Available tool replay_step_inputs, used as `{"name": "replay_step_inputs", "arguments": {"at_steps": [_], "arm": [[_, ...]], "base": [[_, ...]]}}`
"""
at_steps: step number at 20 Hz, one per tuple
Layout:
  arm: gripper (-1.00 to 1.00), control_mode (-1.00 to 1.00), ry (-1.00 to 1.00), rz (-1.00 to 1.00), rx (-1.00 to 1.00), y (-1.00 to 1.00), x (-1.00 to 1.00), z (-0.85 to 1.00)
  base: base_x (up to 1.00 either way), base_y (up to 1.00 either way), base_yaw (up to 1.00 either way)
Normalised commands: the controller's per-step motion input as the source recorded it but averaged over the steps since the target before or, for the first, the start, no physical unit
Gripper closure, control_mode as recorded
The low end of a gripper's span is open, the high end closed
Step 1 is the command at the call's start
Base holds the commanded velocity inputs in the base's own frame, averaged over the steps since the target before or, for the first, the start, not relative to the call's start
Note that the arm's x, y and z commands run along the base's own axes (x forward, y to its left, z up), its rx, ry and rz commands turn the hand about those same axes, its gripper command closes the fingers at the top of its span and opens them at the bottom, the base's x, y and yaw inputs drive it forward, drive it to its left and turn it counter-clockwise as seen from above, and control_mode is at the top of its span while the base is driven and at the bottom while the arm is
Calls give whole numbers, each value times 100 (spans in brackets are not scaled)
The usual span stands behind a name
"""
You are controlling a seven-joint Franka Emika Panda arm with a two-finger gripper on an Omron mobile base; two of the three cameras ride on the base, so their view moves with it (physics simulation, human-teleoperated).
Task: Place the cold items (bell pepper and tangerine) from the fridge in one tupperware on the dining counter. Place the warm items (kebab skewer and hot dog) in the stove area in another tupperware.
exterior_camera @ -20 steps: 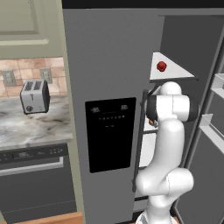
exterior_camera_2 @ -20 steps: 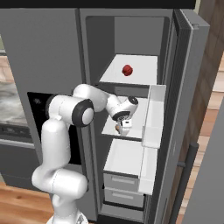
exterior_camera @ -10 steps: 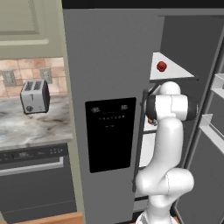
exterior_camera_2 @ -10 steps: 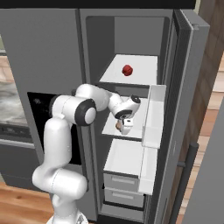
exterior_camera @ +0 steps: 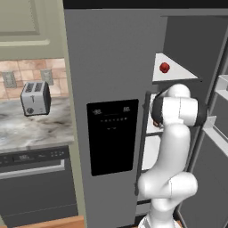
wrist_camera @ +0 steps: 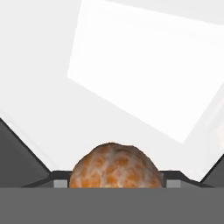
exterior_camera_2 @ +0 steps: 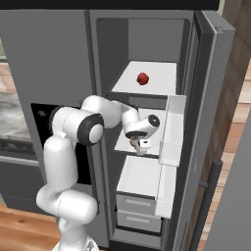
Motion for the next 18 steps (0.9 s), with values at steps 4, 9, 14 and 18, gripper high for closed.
{"name": "replay_step_inputs", "arguments": {"at_steps": [4, 9, 14, 18], "arm": [[100, -100, -26, -6, -1, 0, -82, 17], [100, -100, -8, -9, -14, 3, -64, 50], [100, -100, 0, -10, -23, 4, -51, 68], [100, -100, 3, -7, -26, 7, -41, 74]], "base": [[0, 0, 0], [0, 0, 0], [0, 0, 0], [0, 0, 0]]}}
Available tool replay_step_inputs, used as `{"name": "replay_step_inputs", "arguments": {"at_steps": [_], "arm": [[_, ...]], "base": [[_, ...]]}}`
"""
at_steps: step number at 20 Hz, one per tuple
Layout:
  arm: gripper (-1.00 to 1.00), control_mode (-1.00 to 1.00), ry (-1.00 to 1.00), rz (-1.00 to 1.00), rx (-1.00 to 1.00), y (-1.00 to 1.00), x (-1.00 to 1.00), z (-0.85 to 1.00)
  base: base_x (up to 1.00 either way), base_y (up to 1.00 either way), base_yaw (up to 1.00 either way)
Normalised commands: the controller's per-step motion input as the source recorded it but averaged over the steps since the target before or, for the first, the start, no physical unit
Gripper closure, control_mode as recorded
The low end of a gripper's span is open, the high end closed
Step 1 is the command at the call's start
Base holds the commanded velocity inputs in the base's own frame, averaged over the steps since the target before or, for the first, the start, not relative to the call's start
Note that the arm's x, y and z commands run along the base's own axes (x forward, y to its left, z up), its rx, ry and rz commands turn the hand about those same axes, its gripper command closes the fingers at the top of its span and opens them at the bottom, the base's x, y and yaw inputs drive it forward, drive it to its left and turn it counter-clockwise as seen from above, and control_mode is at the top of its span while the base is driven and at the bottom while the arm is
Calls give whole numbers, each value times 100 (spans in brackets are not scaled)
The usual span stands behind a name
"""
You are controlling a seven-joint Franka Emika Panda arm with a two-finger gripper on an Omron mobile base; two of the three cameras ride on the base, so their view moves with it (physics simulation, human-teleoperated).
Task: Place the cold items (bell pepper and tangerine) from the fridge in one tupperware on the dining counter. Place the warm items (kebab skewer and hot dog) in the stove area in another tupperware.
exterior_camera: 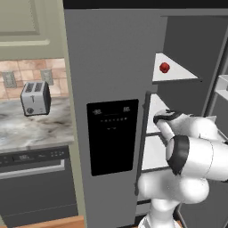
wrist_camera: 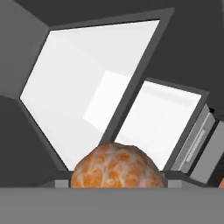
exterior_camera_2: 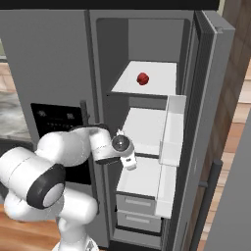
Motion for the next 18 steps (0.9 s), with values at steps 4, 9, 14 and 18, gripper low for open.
{"name": "replay_step_inputs", "arguments": {"at_steps": [4, 9, 14, 18], "arm": [[100, -100, 9, -2, -28, 12, -38, 76], [100, -100, 19, 0, -25, 5, -35, 97], [100, -100, 33, 0, -18, 0, -35, 97], [100, -100, 28, 1, -15, 14, -72, 49]], "base": [[0, 0, 0], [0, 0, 0], [0, 0, 0], [0, 0, 0]]}}
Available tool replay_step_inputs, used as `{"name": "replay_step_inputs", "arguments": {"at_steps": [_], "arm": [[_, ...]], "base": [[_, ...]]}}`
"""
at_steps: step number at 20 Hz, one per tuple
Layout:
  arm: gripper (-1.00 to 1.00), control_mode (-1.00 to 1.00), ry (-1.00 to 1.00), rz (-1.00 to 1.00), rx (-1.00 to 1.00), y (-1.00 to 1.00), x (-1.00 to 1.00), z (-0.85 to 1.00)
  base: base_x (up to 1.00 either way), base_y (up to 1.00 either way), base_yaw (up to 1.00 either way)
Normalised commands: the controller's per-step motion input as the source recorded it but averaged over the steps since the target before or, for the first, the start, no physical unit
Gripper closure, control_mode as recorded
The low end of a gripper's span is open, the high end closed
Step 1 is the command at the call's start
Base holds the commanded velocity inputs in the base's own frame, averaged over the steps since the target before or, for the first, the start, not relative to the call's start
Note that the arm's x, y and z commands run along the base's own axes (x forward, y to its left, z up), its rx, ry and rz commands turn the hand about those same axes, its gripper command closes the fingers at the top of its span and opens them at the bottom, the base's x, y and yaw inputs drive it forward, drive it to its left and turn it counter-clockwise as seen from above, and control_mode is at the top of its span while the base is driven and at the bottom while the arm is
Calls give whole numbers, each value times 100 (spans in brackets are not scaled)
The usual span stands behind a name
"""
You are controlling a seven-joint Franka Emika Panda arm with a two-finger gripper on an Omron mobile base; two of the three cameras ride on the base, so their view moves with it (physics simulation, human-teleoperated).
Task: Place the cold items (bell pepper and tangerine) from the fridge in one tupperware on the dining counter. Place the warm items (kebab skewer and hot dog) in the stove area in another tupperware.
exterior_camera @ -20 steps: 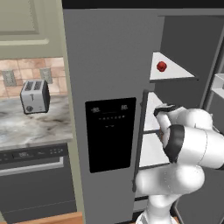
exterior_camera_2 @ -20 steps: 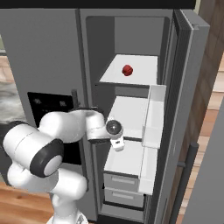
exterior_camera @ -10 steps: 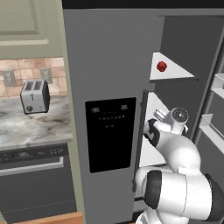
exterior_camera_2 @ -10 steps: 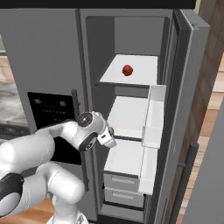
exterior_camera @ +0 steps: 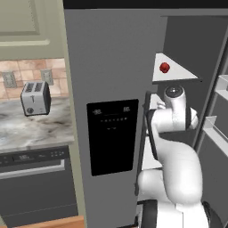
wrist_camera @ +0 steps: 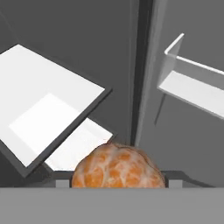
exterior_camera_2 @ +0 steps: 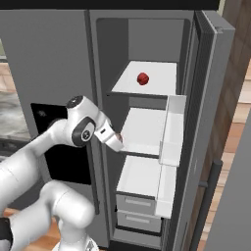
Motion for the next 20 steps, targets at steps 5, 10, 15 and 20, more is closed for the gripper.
{"name": "replay_step_inputs", "arguments": {"at_steps": [5, 10, 15, 20], "arm": [[100, -100, 16, 14, -12, 36, -92, 29], [100, -100, 0, 25, -2, 32, -98, 15], [100, -100, 0, 37, -1, 32, -90, 38], [100, -100, 0, 45, -22, 57, -48, 47]], "base": [[0, 0, 0], [0, 0, 0], [0, 0, 0], [0, 0, 0]]}}
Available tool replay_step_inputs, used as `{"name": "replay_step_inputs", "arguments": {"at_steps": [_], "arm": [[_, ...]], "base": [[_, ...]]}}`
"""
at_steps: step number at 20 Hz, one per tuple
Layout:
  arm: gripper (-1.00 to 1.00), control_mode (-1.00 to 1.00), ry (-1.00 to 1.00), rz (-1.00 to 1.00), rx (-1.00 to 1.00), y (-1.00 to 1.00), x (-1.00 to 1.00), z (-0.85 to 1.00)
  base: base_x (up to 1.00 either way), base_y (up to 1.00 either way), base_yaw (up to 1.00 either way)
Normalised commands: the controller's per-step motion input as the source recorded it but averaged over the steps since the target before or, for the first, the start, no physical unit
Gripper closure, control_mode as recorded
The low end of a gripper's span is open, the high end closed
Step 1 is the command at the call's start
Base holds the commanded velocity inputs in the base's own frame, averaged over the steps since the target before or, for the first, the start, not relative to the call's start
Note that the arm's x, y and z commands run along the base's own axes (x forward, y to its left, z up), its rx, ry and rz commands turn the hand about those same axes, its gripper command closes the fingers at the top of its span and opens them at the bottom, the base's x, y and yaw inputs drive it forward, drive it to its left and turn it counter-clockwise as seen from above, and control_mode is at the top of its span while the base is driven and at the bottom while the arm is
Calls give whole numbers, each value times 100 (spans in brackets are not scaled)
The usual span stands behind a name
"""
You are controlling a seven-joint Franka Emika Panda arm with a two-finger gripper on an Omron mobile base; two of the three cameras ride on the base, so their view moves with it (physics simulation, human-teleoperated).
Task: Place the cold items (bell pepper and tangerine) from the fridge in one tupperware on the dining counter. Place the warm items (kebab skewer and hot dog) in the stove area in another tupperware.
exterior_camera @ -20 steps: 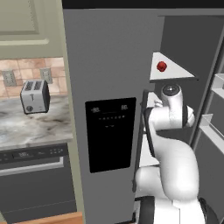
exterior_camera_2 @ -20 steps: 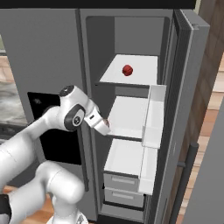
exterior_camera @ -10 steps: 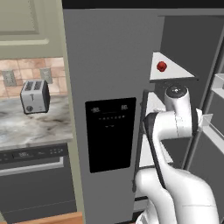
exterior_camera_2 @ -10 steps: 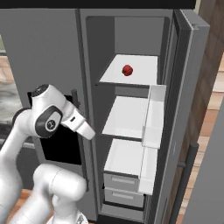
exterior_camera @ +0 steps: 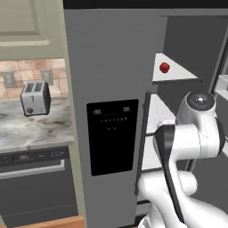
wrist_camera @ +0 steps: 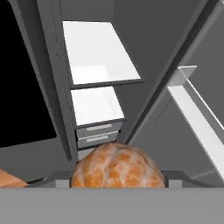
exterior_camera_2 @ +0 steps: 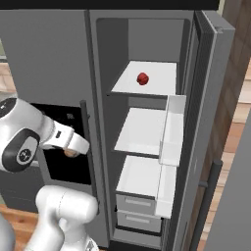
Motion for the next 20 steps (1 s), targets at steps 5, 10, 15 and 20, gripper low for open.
{"name": "replay_step_inputs", "arguments": {"at_steps": [5, 10, 15, 20], "arm": [[100, -100, -9, 6, -5, 14, -56, 4], [100, 100, -9, 3, 0, 5, -27, 0], [100, 100, 0, 0, 0, 0, 0, 0], [100, 100, 0, 0, 0, 0, 0, 0]], "base": [[0, 0, 0], [-43, 33, 25], [-51, 69, 72], [-35, 79, 90]]}}
